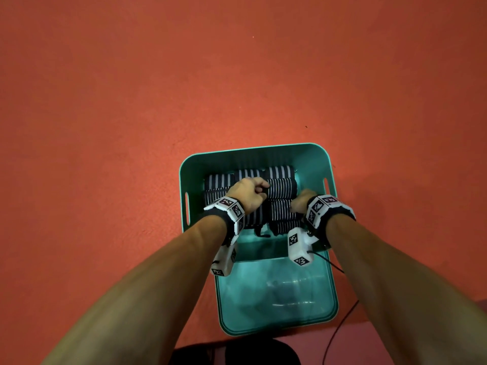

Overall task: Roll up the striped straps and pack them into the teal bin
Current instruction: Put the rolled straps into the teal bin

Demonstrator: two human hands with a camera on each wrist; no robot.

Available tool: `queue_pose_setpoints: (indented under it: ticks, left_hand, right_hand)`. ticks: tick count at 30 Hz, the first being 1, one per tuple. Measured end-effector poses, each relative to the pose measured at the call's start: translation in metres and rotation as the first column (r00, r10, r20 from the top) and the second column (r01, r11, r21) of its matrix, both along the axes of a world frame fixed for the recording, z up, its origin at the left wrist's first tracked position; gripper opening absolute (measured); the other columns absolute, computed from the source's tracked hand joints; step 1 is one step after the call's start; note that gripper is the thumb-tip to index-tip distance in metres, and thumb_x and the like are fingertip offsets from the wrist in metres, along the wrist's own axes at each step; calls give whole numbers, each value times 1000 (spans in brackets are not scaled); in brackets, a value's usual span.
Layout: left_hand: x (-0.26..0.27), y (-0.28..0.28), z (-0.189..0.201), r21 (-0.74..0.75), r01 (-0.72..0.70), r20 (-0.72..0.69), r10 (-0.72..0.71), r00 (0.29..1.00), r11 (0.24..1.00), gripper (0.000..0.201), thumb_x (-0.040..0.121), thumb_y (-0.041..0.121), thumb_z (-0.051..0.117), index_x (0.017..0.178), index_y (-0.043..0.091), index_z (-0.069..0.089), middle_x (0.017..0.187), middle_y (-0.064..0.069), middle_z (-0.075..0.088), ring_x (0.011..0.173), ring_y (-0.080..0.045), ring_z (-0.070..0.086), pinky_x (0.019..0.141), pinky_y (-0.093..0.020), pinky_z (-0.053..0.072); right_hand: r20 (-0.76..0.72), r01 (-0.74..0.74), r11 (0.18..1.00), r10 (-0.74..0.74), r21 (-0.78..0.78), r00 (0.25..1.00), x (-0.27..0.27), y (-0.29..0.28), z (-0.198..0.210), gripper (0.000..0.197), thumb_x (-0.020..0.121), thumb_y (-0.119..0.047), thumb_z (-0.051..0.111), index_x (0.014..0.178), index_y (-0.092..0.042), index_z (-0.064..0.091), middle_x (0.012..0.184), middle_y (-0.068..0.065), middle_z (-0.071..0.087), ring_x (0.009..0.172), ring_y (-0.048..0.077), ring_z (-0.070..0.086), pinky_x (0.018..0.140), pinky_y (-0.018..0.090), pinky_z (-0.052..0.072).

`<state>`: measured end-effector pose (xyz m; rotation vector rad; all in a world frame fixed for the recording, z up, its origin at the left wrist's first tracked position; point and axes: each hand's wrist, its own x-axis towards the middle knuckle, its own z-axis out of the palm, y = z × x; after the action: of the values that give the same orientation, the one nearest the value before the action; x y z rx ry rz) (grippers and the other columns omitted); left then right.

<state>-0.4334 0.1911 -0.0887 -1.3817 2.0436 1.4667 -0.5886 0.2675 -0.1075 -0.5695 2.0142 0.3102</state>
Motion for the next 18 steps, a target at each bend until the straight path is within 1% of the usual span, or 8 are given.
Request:
queue_pose_setpoints:
  ticks: [2,4,7,10,12,13,14,18]
  left_hand:
    - [0,0,1,-8,72,21,-72,997,997,37,101,21,61,138,26,61,124,1,55,109,-19,60,97,-26,49]
    - [0,0,2,8,126,35,-126,991,992,43,101,25,62,144,29,56,130,-3,48,115,-23,60,103,-32,50]
    - [0,0,3,34,136,35,-138,990,990,46,100,26,63,145,28,54,130,-3,49,117,-23,60,103,-32,49]
    - [4,-3,12,21,36,-16,-36,999,999,34,101,20,61,135,22,61,122,1,62,109,-18,62,94,-24,48]
    - [9,-6,23,-47,-15,-69,12,998,999,25,101,15,57,124,19,66,108,4,64,96,-14,60,81,-17,42]
    - [12,-8,31,-90,-29,-87,21,996,996,23,102,16,56,121,19,68,105,5,65,94,-14,59,79,-16,39]
    - [15,-10,41,-131,-31,-94,18,995,991,22,102,18,56,120,20,68,105,5,66,95,-14,59,79,-16,38]
    - [28,-13,73,-256,22,-118,-54,992,967,23,103,22,55,121,19,68,113,-1,70,109,-22,62,85,-21,39]
  right_hand:
    - [6,-39,999,39,30,999,0,-1,0,39,97,-18,65,131,1,60,136,18,62,125,32,61,106,41,50]
    - [14,-45,999,45,20,999,-1,-3,-1,41,97,-18,65,133,1,59,139,19,60,128,33,59,109,41,48]
    - [11,-90,996,90,17,996,2,-8,6,41,100,-21,61,134,1,57,141,18,59,129,32,58,109,39,46]
    - [-27,-150,989,150,-13,988,7,-15,25,25,99,-23,55,112,-3,61,130,17,64,117,33,64,99,40,51]
    - [-87,-184,981,177,-69,980,12,-17,42,23,99,-24,55,95,-3,61,117,15,65,97,31,67,84,38,55]
    - [-141,-195,974,178,-117,974,14,-19,51,25,99,-23,56,88,-2,60,112,16,66,85,29,65,74,35,54]
    - [-183,-209,963,177,-173,967,17,-23,61,25,98,-22,57,85,-2,59,110,18,66,81,28,65,71,34,54]
    - [-181,-94,933,31,-347,983,37,-31,91,24,94,-29,61,98,-6,64,105,15,68,97,34,66,85,36,54]
